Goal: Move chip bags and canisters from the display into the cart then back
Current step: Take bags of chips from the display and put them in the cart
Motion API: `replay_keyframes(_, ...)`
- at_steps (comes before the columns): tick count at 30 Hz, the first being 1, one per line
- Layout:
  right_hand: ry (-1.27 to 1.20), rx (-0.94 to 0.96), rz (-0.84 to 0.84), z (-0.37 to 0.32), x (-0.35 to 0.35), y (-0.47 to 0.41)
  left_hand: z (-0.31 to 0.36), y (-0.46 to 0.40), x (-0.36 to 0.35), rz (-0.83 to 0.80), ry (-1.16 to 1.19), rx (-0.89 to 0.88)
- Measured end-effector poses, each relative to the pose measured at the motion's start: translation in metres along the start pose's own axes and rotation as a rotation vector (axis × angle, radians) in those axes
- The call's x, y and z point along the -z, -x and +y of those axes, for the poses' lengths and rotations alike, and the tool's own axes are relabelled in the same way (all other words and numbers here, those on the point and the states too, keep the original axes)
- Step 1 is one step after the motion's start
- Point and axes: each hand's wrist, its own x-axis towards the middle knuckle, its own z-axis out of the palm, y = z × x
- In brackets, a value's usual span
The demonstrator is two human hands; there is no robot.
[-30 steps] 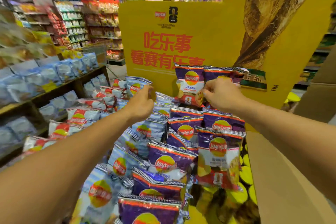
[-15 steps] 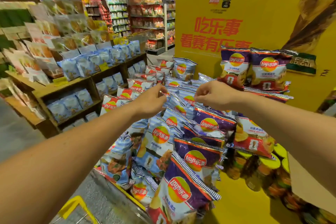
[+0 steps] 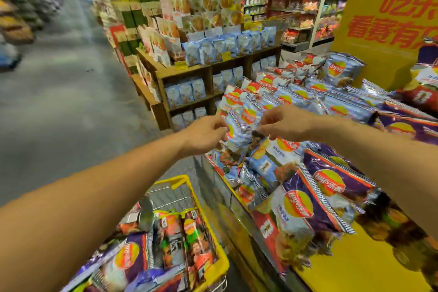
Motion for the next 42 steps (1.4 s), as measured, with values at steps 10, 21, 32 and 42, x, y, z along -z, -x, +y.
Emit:
replay_keyframes(10,-0.056,0.202,-0.220,-0.096,-0.096,-0.034,-0.096,0.131,0.051,0.167,0.081,0.251)
replay_keyframes(21,0.011,0.307,-0.574,-0.223,-0.222,-0.053,-0.217,0.284,0.107,0.245,0.035,0.554)
replay_keyframes(32,0.612,0.240,-1.043,-0.254,-0.356,-0.037,-0.327,0.358,0.094,-0.376,-0.497,0.839)
replay_keyframes(42,0.312,0.116,-0.774,-0.246,-0.388,-0.042,-0.399,0.406,0.080,-0.413,-0.323,0.836)
